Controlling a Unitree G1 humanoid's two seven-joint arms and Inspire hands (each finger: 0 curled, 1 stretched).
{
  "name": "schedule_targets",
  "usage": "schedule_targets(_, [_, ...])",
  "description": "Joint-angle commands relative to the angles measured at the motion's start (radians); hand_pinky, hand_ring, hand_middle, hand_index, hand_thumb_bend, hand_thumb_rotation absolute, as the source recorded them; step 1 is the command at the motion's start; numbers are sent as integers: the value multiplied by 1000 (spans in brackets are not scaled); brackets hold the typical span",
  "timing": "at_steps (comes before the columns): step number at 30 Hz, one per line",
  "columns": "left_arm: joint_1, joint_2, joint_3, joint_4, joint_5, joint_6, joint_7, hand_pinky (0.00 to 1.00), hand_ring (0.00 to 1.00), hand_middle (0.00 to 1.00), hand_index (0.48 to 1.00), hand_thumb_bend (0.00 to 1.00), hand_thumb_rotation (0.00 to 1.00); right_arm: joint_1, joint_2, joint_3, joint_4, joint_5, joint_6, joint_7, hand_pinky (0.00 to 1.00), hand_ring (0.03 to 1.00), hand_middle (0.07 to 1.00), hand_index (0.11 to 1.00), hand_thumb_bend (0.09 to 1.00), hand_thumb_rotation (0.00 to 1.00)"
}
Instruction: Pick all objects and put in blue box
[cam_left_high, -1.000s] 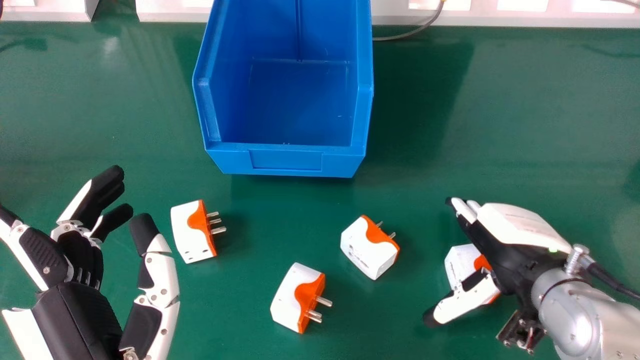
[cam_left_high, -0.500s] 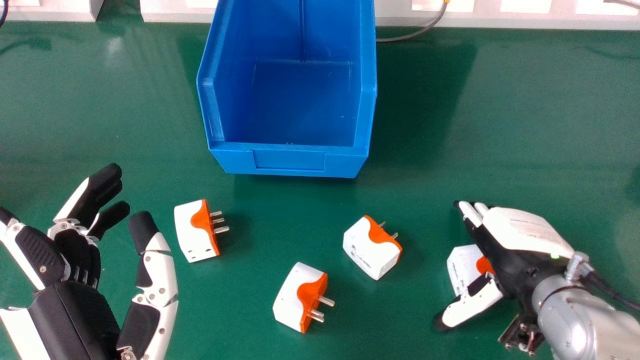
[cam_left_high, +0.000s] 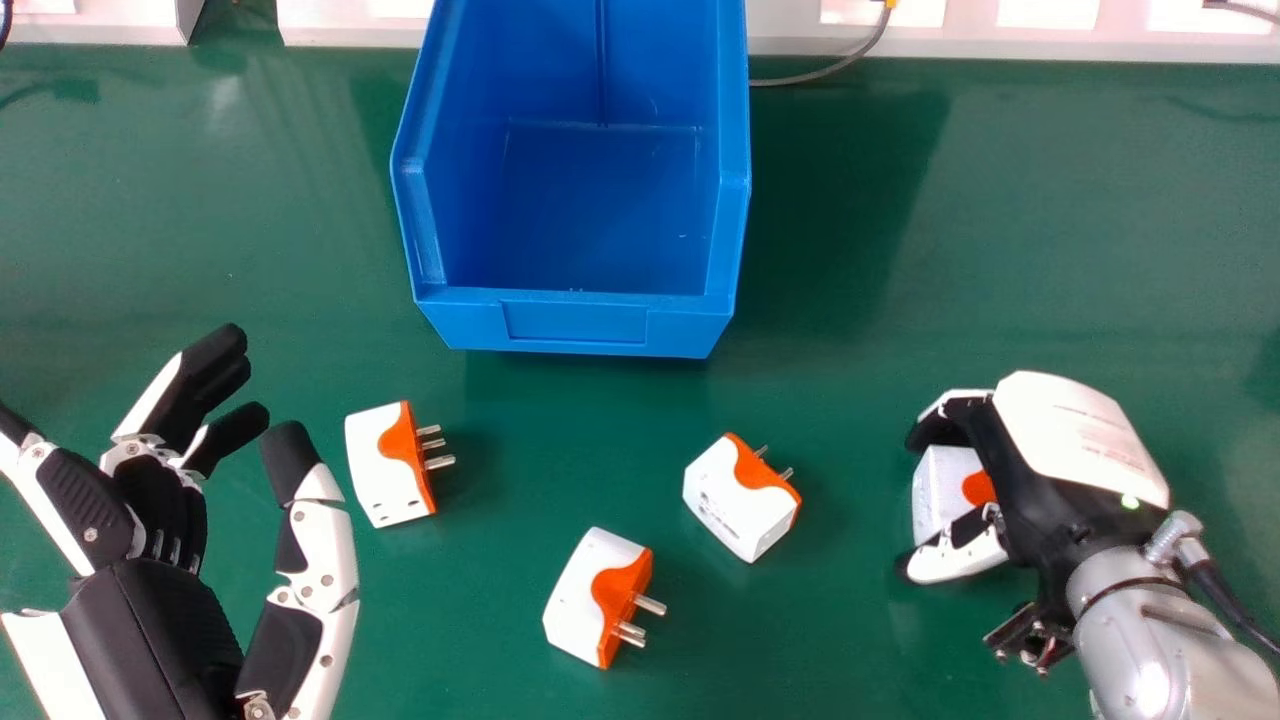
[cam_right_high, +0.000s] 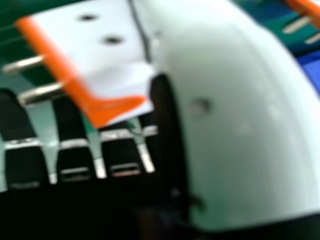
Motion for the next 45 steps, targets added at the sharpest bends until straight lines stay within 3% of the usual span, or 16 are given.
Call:
schedule_targets(1, [5, -75, -16, -28, -11, -14, -3, 684, 742, 737, 731, 245, 0, 25, -3, 7, 2, 28, -16, 15, 326, 397, 496, 511, 516, 0])
schedule_targets(4, [7, -74, -14, -28, -6, -11, -4, 684, 742, 735, 730, 244, 0, 29, -6, 7, -12, 44, -16, 23, 315, 396, 497, 519, 515, 0])
schedule_targets(9, [4, -73, -16, -21, -8, -21, -4, 684, 743, 736, 731, 239, 0, 30, -11, 5, -15, 64, -37, 13, 321, 398, 502, 519, 515, 0])
schedule_targets(15, [2, -76, -11, -19, 0, -16, 1, 685, 742, 739, 731, 236, 0, 46, -1, -25, -27, 134, -119, -51, 341, 409, 492, 519, 516, 0])
schedule_targets(19, [-2, -73, -9, -14, -2, -19, 0, 688, 744, 740, 734, 237, 0, 52, 6, -34, -79, 159, -143, -62, 337, 409, 492, 515, 516, 0])
schedule_targets(27, [-22, -74, -1, -5, -3, -17, 2, 684, 743, 738, 735, 233, 0, 47, 20, -68, -196, 183, -318, -184, 350, 417, 492, 528, 499, 0])
schedule_targets(36, [-25, -69, 6, 1, -3, -21, -1, 678, 746, 746, 736, 227, 0, -30, 49, -60, -203, 160, -452, -254, 299, 428, 517, 546, 492, 0])
schedule_targets(39, [-30, -71, 12, 5, 1, -24, 2, 678, 743, 742, 735, 231, 0, -55, 69, -51, -192, 151, -478, -271, 287, 425, 514, 552, 491, 0])
schedule_targets(43, [-35, -75, 18, 4, 11, -12, 5, 680, 744, 741, 735, 234, 0, -103, 95, -30, -153, 151, -562, -325, 269, 414, 523, 547, 489, 0])
schedule_targets(45, [-42, -74, 19, 5, 2, -12, 1, 685, 749, 742, 736, 236, 0, -136, 101, -18, -124, 153, -617, -349, 297, 420, 525, 547, 491, 0])
